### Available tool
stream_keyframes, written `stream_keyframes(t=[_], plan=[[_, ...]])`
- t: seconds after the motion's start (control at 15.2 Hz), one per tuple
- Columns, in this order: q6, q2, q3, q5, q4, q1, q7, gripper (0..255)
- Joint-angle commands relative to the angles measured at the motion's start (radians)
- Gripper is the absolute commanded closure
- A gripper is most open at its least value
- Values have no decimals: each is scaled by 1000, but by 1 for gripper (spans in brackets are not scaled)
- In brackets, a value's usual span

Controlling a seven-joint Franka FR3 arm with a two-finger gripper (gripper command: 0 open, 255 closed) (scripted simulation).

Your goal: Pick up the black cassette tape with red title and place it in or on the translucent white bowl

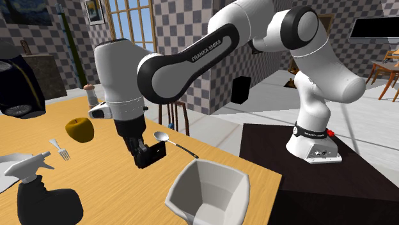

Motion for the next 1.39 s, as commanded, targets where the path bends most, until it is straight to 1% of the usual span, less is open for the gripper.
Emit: stream_keyframes(t=[0.0,0.53,1.12,1.32], plan=[[-25,-6,1,1,18,1,-1,255],[-111,-40,4,6,71,1,-5,255],[-214,-59,7,10,156,4,-8,255],[-151,-156,20,14,-5,28,40,255]])
